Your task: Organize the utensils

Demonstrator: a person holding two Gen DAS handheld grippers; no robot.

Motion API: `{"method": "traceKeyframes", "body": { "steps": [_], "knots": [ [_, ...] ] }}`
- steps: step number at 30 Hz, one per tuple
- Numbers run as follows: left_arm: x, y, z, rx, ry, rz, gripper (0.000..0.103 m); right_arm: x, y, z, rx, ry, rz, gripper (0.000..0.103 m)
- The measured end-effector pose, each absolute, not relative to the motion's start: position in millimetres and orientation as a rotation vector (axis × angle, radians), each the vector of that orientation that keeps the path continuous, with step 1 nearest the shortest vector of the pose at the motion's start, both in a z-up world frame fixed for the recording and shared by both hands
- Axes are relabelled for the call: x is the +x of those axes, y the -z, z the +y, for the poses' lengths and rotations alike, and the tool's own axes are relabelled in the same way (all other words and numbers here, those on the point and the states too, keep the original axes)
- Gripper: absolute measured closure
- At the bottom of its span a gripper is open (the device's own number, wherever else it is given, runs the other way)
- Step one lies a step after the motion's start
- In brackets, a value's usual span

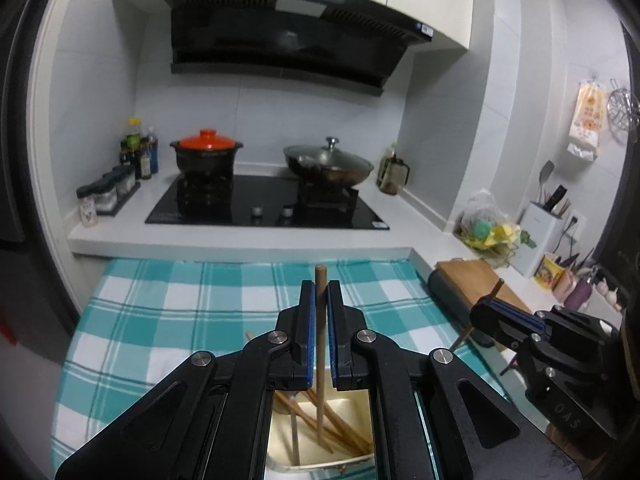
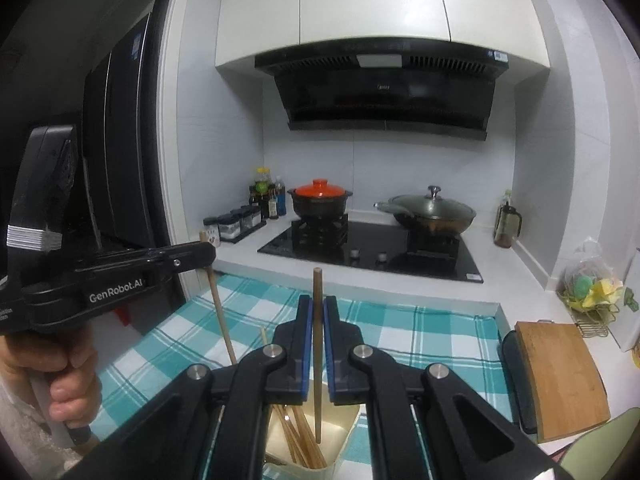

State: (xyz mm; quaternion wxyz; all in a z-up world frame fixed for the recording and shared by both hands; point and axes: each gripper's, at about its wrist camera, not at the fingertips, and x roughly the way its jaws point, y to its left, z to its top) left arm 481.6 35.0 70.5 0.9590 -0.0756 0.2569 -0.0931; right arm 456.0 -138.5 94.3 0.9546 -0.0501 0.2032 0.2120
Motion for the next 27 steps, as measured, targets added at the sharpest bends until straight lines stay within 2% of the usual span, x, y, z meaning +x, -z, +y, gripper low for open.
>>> {"method": "traceKeyframes", "body": {
  "steps": [8, 10, 12, 13, 14, 16, 18, 20, 21, 23, 27],
  "knots": [
    [531, 8, 29, -0.126, 0.154, 0.717, 0.097, 529, -9, -128, -0.103, -0.42, 0.718, 0.097],
    [533, 16, 32, -0.132, 0.148, 0.727, 0.084, 537, 4, -127, -0.092, -0.43, 0.746, 0.096],
    [530, 17, 35, -0.126, 0.123, 0.712, 0.047, 541, 11, -129, -0.07, -0.434, 0.744, 0.08],
    [529, 17, 37, -0.121, 0.11, 0.699, 0.04, 541, 12, -132, -0.051, -0.43, 0.734, 0.064],
    [523, 15, 40, -0.114, 0.101, 0.68, 0.035, 541, 12, -134, -0.035, -0.423, 0.72, 0.058],
    [513, 12, 43, -0.092, 0.092, 0.661, 0.029, 540, 11, -138, -0.021, -0.404, 0.703, 0.057],
    [499, 9, 44, -0.065, 0.067, 0.635, 0.012, 538, 8, -140, -0.015, -0.392, 0.695, 0.054],
    [478, 7, 41, -0.027, 0.03, 0.59, 0.005, 529, 6, -147, -0.002, -0.377, 0.678, 0.044],
    [471, 6, 40, -0.009, 0.016, 0.575, 0.003, 523, 5, -150, 0.003, -0.368, 0.67, 0.042],
    [448, 4, 33, 0.035, -0.021, 0.546, 0.001, 509, 4, -154, -0.001, -0.35, 0.662, 0.034],
    [411, 4, 25, 0.061, -0.036, 0.568, 0.001, 473, 2, -159, -0.007, -0.33, 0.652, 0.024]
  ]
}}
